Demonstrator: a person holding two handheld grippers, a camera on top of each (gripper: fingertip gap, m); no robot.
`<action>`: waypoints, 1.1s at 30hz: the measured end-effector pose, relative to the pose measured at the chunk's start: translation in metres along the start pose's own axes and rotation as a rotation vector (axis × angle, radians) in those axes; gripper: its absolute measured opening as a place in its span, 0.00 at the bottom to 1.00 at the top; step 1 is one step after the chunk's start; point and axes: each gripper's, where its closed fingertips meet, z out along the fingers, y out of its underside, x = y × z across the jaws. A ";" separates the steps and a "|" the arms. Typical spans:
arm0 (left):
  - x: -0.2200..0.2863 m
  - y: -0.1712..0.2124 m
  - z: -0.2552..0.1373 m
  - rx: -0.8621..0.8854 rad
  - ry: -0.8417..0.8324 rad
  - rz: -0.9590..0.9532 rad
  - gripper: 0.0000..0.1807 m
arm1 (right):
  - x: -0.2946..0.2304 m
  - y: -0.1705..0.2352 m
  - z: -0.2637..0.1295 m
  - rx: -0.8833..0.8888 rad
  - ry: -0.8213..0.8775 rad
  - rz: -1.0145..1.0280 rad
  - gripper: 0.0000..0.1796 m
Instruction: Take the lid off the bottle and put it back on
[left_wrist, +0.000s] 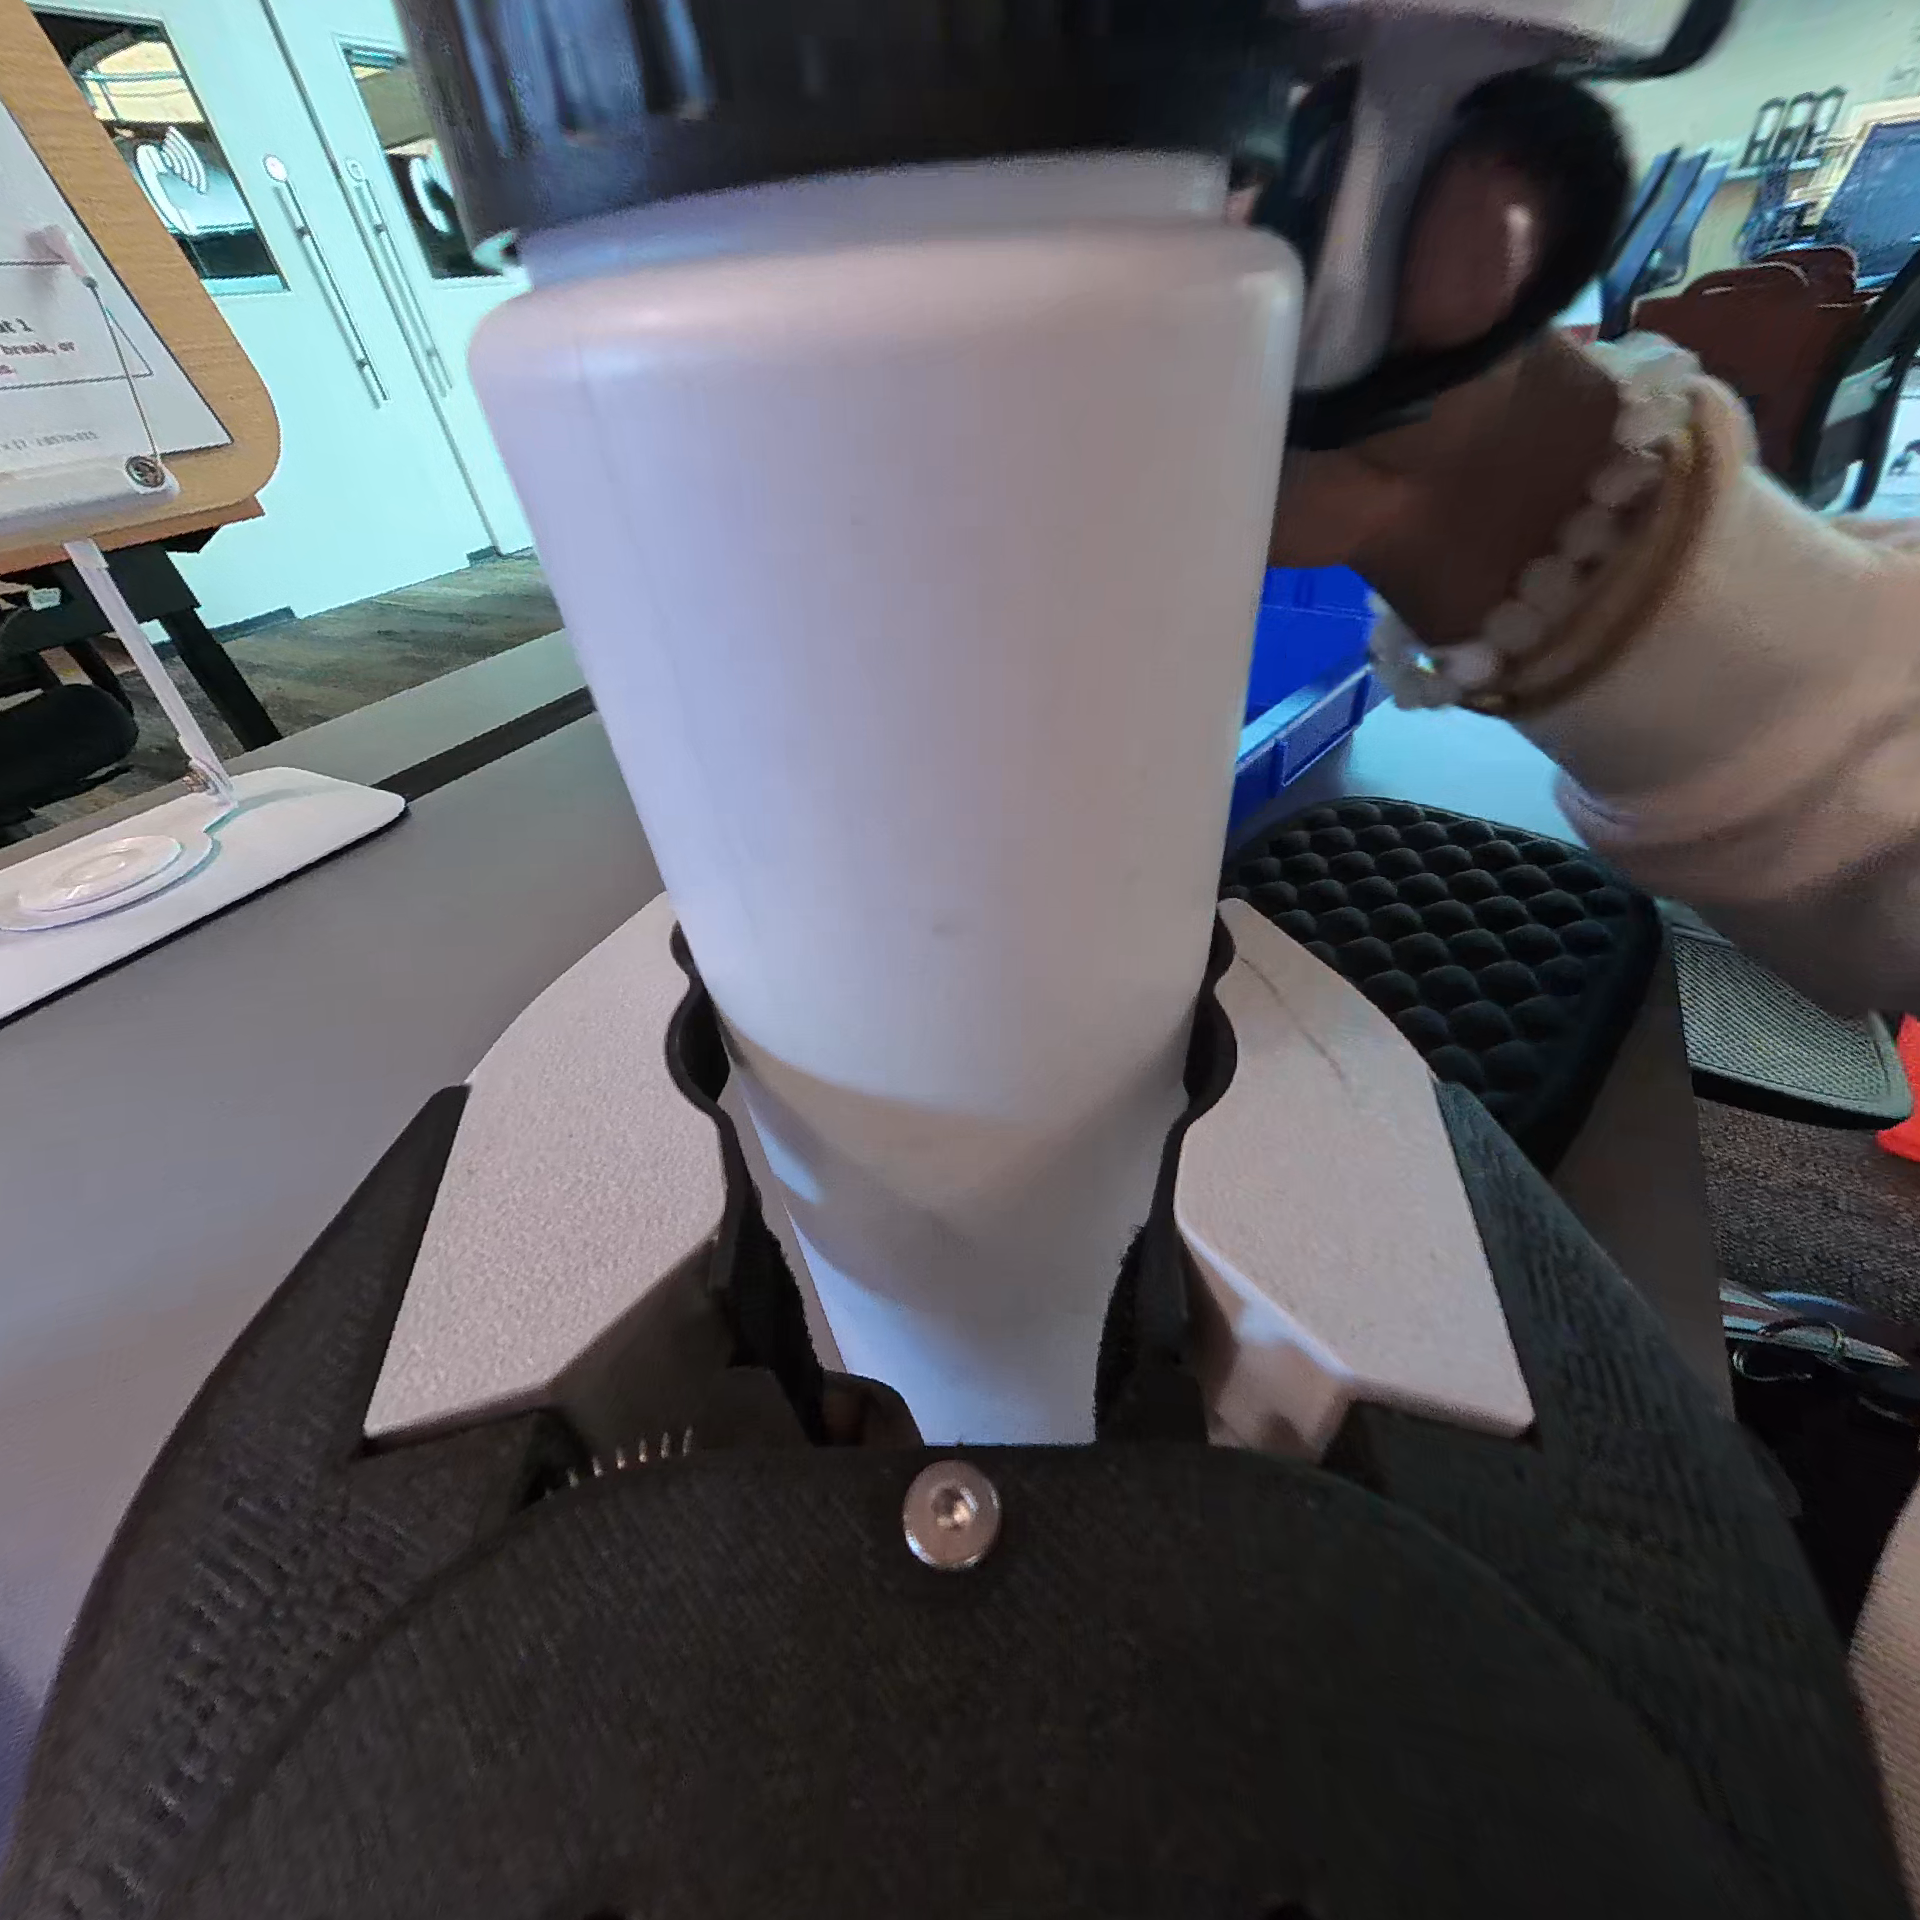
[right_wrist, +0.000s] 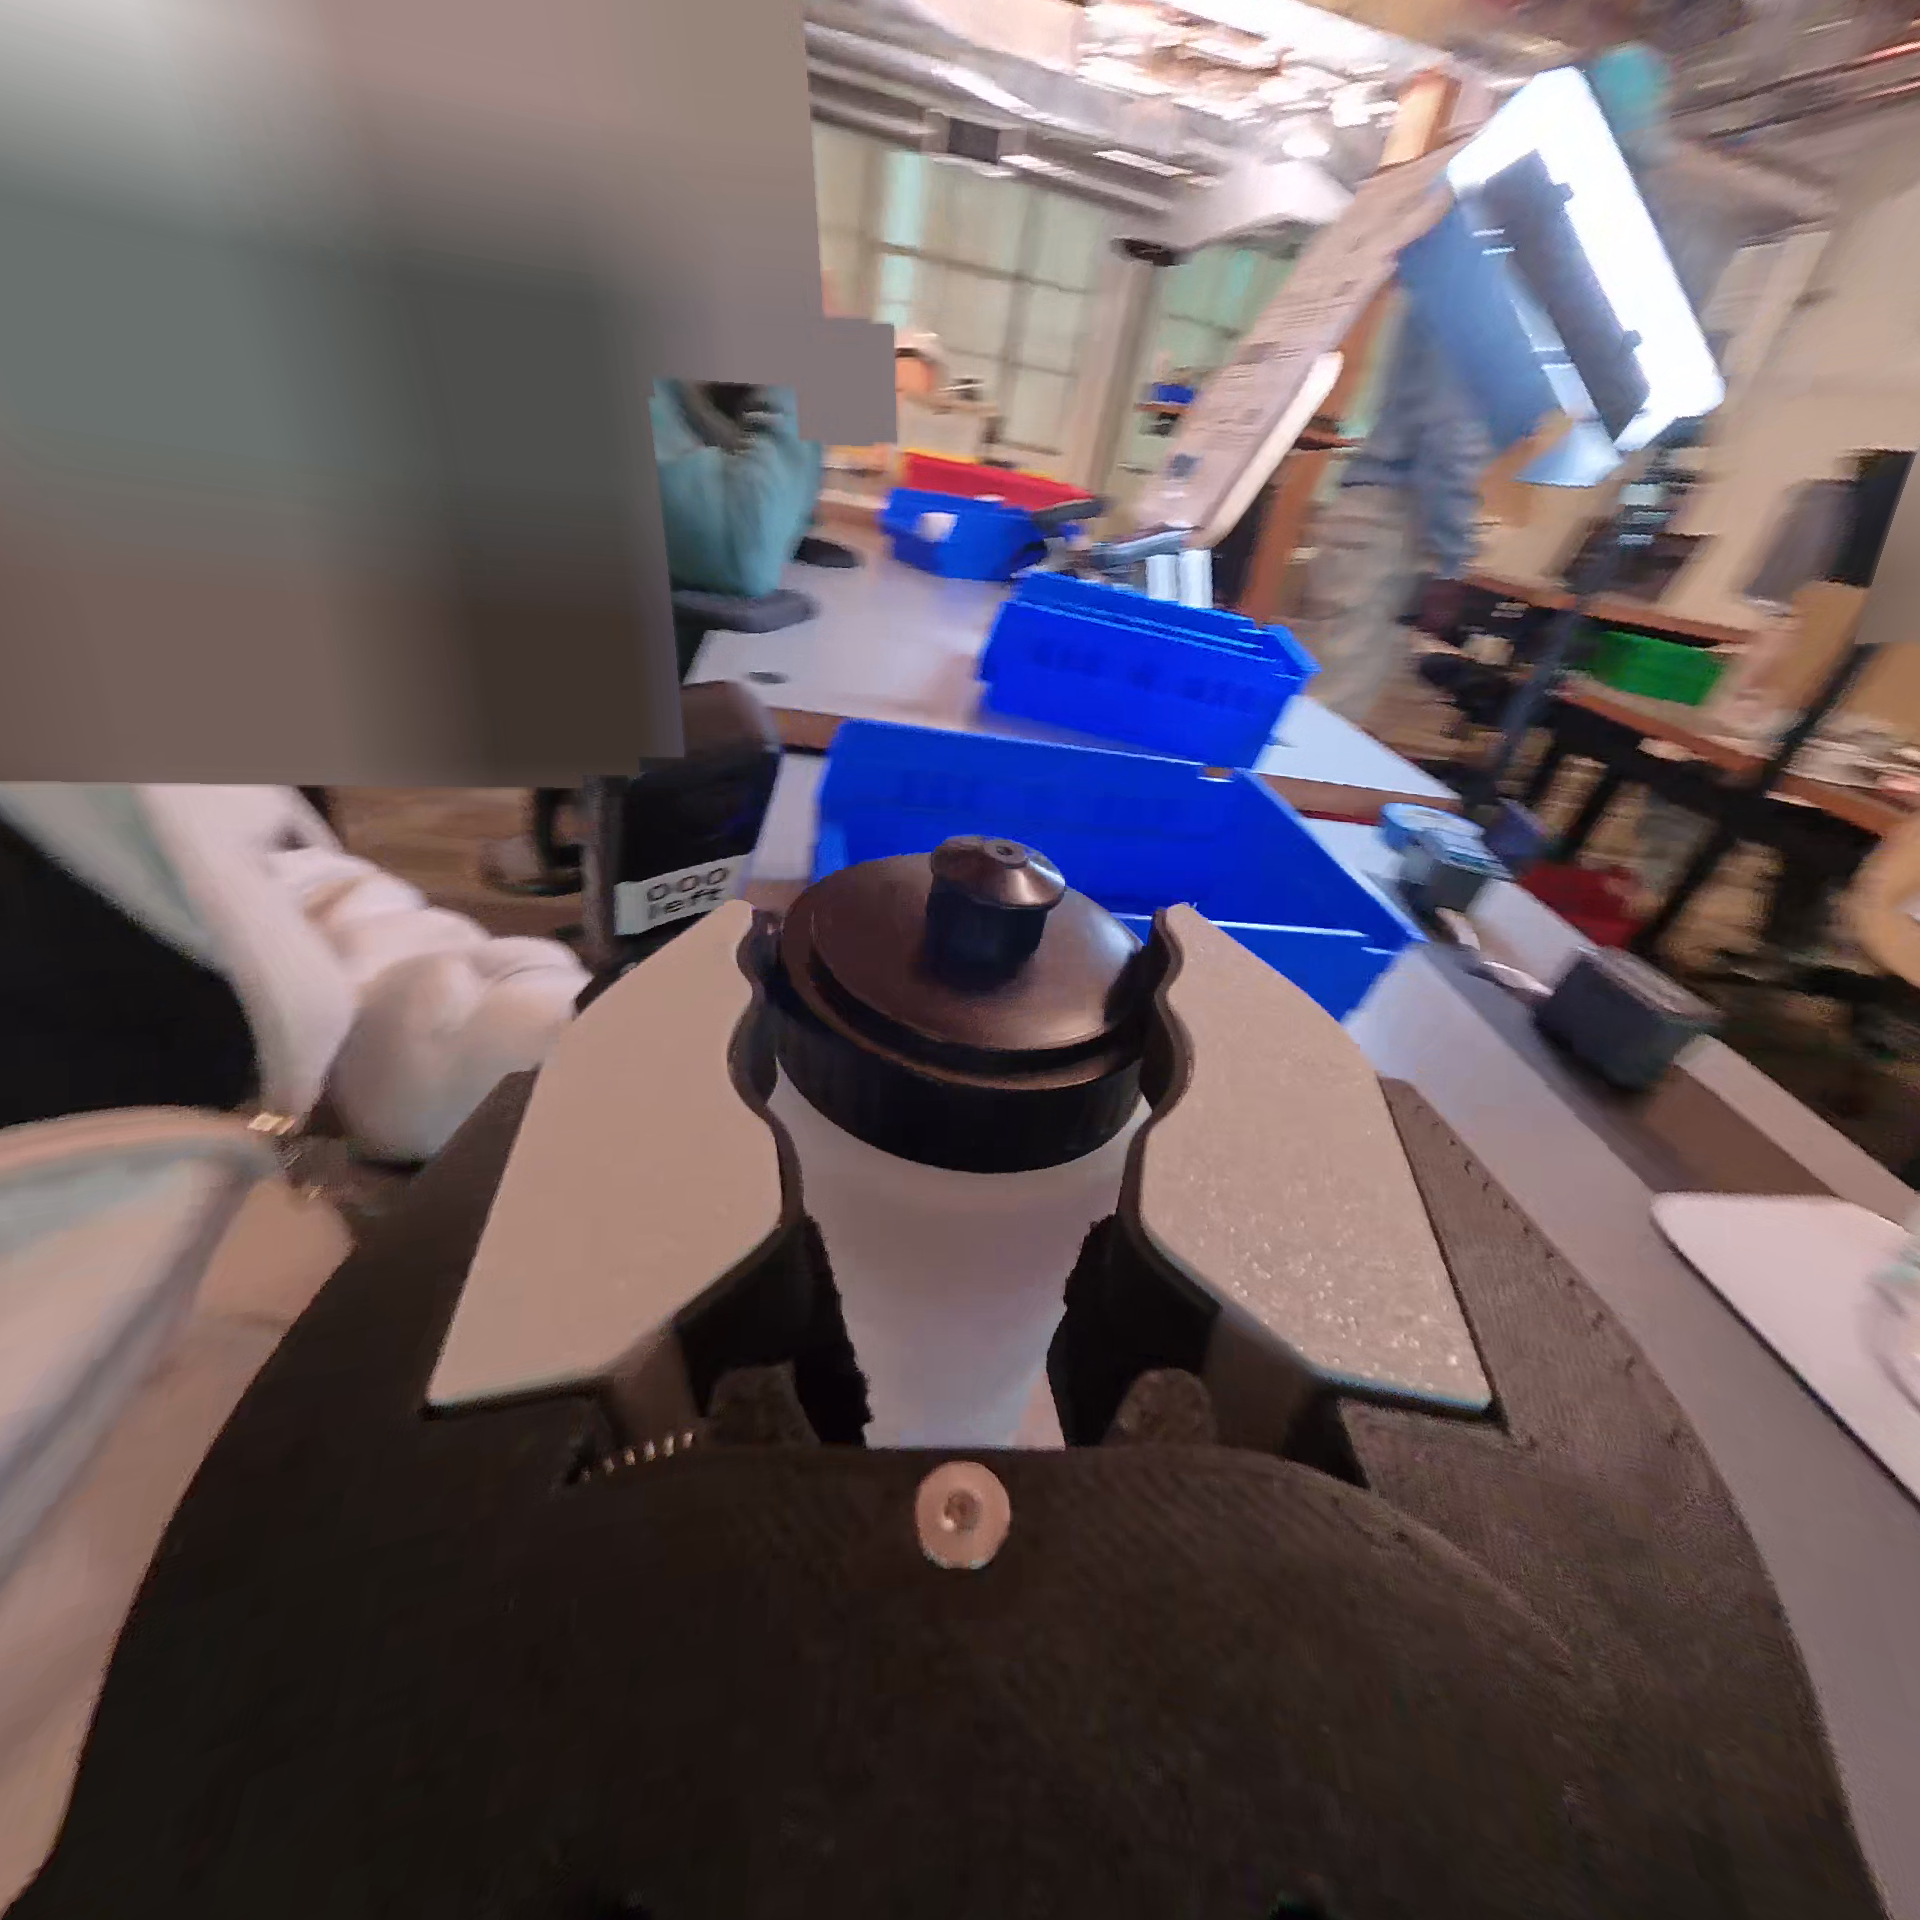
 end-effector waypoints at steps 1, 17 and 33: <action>0.001 0.000 0.000 0.001 0.007 0.004 0.49 | -0.003 0.000 -0.001 0.001 -0.089 -0.005 0.38; -0.001 0.000 0.001 0.001 -0.005 -0.009 0.49 | 0.000 0.006 0.014 0.023 0.201 0.059 0.65; 0.006 -0.001 0.000 0.013 0.059 -0.013 0.49 | -0.014 0.009 0.005 -0.020 -0.529 0.056 0.44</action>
